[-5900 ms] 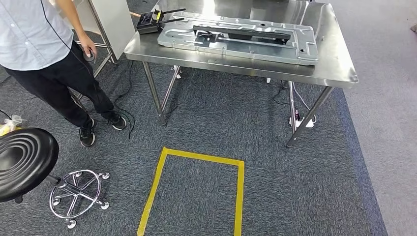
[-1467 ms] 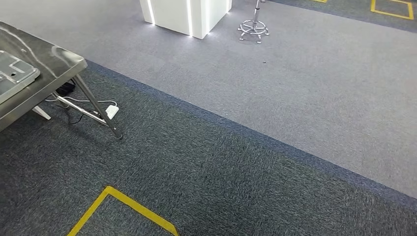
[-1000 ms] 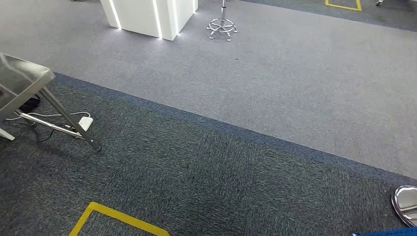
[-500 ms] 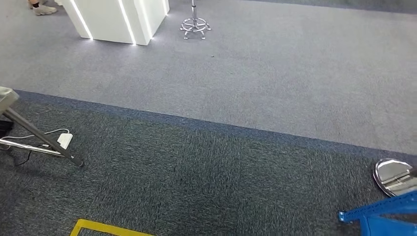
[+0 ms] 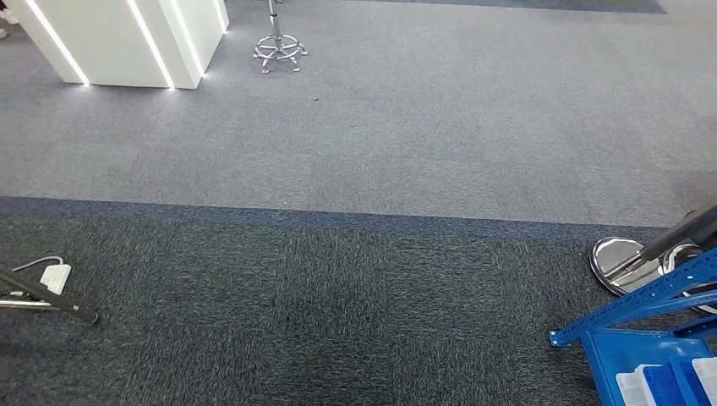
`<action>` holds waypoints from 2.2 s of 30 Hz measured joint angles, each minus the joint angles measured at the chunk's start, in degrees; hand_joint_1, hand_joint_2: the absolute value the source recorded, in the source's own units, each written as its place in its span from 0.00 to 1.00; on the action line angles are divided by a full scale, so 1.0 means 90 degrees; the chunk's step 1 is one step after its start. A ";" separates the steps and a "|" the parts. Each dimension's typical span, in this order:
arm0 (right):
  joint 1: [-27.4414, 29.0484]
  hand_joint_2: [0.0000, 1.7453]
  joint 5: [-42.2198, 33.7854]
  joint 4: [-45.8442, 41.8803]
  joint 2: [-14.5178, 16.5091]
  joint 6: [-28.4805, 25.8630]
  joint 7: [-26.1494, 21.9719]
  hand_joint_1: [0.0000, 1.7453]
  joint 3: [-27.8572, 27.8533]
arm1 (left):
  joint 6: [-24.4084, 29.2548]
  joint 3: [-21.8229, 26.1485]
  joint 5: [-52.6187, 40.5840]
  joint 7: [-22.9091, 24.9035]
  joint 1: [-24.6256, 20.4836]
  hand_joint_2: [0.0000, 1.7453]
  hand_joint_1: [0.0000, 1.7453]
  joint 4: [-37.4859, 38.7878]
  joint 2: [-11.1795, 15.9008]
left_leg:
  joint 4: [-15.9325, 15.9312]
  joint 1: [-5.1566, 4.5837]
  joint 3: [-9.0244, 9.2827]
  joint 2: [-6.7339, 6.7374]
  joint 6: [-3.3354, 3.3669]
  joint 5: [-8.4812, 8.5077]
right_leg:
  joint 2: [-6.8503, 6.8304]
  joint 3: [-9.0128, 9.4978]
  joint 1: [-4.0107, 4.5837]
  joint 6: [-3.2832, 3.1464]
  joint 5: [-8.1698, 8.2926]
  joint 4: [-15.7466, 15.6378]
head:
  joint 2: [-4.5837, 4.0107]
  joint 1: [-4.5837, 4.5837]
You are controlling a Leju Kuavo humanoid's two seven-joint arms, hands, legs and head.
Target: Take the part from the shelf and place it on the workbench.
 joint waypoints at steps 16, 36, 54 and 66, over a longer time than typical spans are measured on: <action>-0.0037 0.00 0.0064 0.0007 -0.0008 0.0044 -0.0012 0.00 0.0041 | -0.0009 0.0006 -0.0012 -0.0038 -0.0034 0.00 0.00 0.0001 -0.0005 | 0.1100 -0.0005 -0.0279 0.0146 -0.0312 -0.0803 | -0.0222 0.0524 0.0011 -0.0316 0.0518 -0.0960 | 0.0000 -0.0024; -0.0008 0.00 0.0098 0.0039 0.0034 -0.0051 0.0151 0.00 0.0056 | -0.0012 0.0011 -0.0006 -0.0026 0.0015 0.00 0.00 0.0001 0.0015 | 0.0018 -0.0016 0.0007 0.0400 -0.0050 -0.0044 | -0.0249 -0.0148 -0.0041 0.0062 0.0074 0.0349 | 0.0000 -0.0016; -0.0032 0.00 0.0160 0.0040 0.0036 -0.0005 0.0211 0.00 0.0068 | -0.0031 0.0014 -0.0024 0.0055 0.0039 0.00 0.00 0.0001 0.0008 | 0.0254 0.0031 -0.0106 -0.0356 -0.0312 -0.0068 | 0.0450 0.0463 0.0002 -0.0235 0.0467 -0.0796 | 0.0000 -0.0034; -0.0005 0.00 0.0203 0.0043 0.0029 -0.0057 0.0145 0.00 0.0107 | -0.0047 0.0021 -0.0024 0.0069 0.0030 0.00 0.00 0.0001 0.0002 | 0.0012 -0.0003 0.0044 0.0361 -0.0068 -0.0067 | -0.0195 -0.0266 -0.0050 0.0038 -0.0016 0.0590 | 0.0000 -0.0013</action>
